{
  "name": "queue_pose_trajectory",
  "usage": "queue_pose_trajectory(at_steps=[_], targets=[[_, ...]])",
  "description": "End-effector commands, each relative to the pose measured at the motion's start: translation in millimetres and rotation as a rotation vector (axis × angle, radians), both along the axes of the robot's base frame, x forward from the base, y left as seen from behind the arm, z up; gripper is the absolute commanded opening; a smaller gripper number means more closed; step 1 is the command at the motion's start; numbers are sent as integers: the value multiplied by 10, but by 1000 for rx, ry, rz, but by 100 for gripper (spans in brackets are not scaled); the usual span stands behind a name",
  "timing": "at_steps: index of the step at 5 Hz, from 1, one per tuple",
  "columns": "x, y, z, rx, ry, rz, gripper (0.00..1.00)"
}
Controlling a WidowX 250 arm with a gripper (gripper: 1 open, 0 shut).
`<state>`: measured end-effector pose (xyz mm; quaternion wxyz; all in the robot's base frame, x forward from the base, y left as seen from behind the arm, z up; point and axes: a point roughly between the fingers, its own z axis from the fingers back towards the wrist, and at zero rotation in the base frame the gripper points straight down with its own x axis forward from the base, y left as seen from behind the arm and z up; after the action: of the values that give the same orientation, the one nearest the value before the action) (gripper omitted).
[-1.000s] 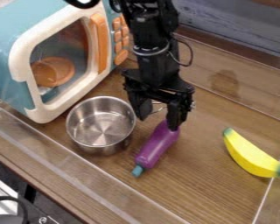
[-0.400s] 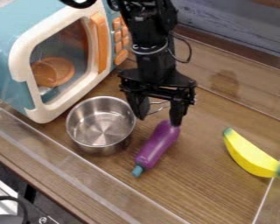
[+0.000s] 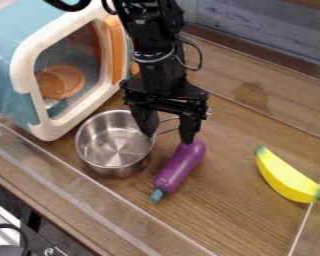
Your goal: Remove the eggplant from inside the silver pot and put it on the table
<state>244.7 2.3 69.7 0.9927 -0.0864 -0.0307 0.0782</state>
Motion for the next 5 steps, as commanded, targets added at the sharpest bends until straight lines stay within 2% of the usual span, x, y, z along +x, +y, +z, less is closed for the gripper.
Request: queue_pose_trajectory(at_steps=[1,2,4,5], targets=[[21,51,122,6,-50,39,100],[0,96,138,8,-55,76,100],[-11,204,181,6,-68,59,100],[17,282,239,6,-75,75,100]])
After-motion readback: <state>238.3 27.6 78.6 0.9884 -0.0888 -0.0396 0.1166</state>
